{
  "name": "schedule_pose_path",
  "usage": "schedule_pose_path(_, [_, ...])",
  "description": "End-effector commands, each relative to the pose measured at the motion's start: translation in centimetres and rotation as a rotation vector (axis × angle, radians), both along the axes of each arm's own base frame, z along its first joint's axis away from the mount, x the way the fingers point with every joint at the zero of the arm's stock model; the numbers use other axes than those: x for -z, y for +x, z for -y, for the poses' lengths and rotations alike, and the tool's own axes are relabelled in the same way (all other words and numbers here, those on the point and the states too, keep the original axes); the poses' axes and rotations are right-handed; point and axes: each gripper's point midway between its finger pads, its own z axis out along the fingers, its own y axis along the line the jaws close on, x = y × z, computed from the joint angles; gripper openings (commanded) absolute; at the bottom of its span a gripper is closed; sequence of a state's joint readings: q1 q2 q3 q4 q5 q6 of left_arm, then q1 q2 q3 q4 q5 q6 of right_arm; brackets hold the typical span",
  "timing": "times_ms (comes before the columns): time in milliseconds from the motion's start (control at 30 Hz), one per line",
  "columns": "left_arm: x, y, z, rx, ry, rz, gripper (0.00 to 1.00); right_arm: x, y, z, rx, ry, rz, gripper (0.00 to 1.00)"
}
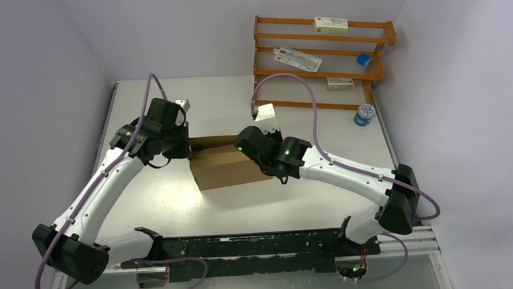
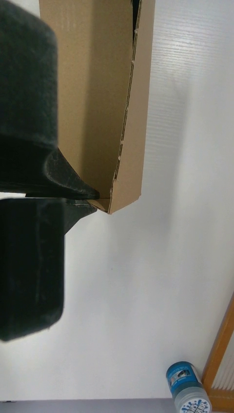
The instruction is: Fold the paper box
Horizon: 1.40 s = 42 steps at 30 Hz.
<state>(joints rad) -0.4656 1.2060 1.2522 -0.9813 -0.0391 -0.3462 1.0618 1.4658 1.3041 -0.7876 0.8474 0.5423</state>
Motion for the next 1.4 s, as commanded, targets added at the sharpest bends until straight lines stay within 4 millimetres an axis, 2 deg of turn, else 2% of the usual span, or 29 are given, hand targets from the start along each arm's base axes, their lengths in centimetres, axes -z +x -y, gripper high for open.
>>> schedule_pose_path(0, [-1.2,-1.0,4.7,0.087,-0.219,-0.035,0.05,0.3,-0.5,-2.7,-0.031,0.105,-0.008,0.0])
schedule_pose_path(167, [-2.1,-0.6,4.2,0.065,-0.185,-0.03,0.05,0.3,-0.6,-2.2,-0.015,0.101,0.001,0.0])
schedule_pose_path(400, [-2.6,-1.4,4.1,0.023,-0.214,-0.064,0.05,0.5,-0.6,-2.2,-0.009,0.106,0.004,0.0])
schedule_pose_path(533, [-3.7,-1.0,3.5,-0.006,-0.2,-0.025,0.05,0.8,-0.7,-2.4,-0.017,0.107,-0.003,0.0])
schedule_pose_path(633, [-4.0,-1.1,4.0,0.015,-0.217,-0.029,0.05,0.7,-0.7,-2.4,-0.019,0.11,-0.001,0.0])
schedule_pose_path(800, [-2.5,-1.8,4.1,0.027,-0.219,-0.072,0.05,0.4,-0.8,-2.2,-0.016,0.115,0.007,0.0])
schedule_pose_path(1033, [0.9,-3.5,3.5,0.012,-0.209,-0.144,0.05,0.4,-0.7,-2.3,-0.012,0.124,0.01,0.0])
schedule_pose_path(1367, [1.6,-4.7,4.6,0.016,-0.292,-0.184,0.05,0.4,-0.6,-2.4,-0.004,0.136,0.016,0.0])
